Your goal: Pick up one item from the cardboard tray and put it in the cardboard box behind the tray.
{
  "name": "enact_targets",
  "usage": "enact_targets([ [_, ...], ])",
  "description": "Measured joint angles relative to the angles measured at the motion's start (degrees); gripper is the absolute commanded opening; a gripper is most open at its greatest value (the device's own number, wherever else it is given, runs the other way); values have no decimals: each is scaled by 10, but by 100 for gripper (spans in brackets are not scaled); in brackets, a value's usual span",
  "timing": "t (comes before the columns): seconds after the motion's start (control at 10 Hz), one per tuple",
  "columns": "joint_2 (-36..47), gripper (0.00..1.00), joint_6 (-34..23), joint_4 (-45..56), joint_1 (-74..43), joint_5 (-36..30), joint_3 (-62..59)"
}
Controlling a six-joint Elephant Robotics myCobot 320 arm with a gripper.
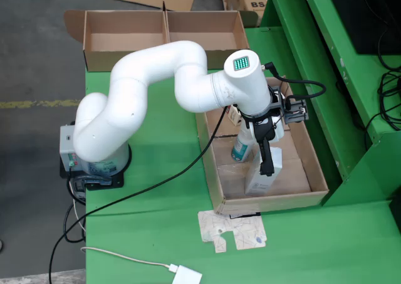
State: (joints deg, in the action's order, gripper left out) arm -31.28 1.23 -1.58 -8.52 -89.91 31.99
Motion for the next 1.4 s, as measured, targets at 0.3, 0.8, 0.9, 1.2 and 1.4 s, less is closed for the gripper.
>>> enact_targets([
  [0.3, 0, 100, 0, -3, 15, 2, 1],
  [0.8, -6, 100, 6, -64, 48, 8, 83],
  [0.9, -6, 100, 11, -69, 52, 8, 87],
  [1.2, -1, 100, 15, -91, 55, 13, 122],
  [1.4, -1, 100, 16, -91, 55, 16, 122],
])
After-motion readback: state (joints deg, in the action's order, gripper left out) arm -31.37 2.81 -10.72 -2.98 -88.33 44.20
